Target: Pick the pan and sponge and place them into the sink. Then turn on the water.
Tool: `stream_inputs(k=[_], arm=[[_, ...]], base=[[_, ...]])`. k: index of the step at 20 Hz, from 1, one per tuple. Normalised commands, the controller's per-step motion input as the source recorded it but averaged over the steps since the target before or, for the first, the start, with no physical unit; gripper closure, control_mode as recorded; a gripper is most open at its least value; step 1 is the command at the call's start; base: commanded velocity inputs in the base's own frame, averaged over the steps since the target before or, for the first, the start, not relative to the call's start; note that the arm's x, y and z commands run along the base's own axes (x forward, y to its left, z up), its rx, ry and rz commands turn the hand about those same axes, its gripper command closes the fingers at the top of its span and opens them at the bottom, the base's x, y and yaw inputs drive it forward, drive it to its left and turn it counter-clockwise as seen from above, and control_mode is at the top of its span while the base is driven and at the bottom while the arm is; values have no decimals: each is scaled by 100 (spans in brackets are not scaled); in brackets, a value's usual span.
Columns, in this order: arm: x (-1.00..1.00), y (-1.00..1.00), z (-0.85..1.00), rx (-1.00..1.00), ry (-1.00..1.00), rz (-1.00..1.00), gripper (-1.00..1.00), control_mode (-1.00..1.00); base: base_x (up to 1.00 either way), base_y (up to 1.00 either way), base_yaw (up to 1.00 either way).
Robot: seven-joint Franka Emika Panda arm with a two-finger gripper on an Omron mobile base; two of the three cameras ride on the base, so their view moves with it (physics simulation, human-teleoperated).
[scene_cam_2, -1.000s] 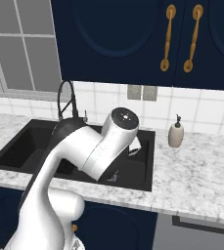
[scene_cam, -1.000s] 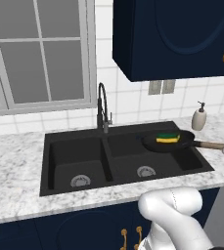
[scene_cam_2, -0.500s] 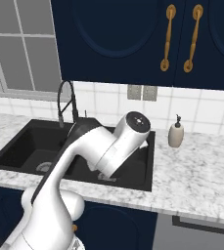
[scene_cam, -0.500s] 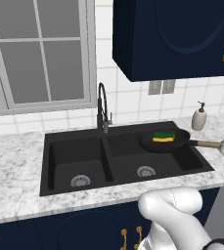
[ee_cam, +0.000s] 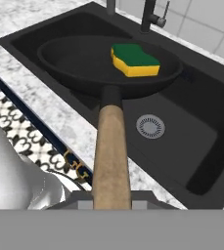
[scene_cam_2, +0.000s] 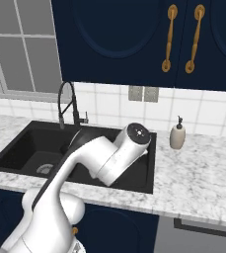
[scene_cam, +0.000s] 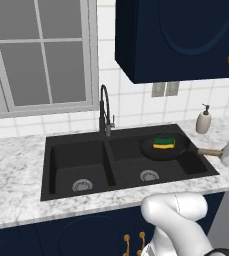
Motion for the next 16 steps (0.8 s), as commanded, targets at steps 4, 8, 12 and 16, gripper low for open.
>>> stream_inputs(k=[4,8,12,16], arm=[[3,0,-17,0,-10,0,100,-100],[13,5,-22,0,-5,0,100,-100],[31,0,-22,0,-2,0,100,-100],[28,0,-20,-1,-2,0,100,-100]], base=[[0,0,0],[0,0,0],[0,0,0],[0,0,0]])
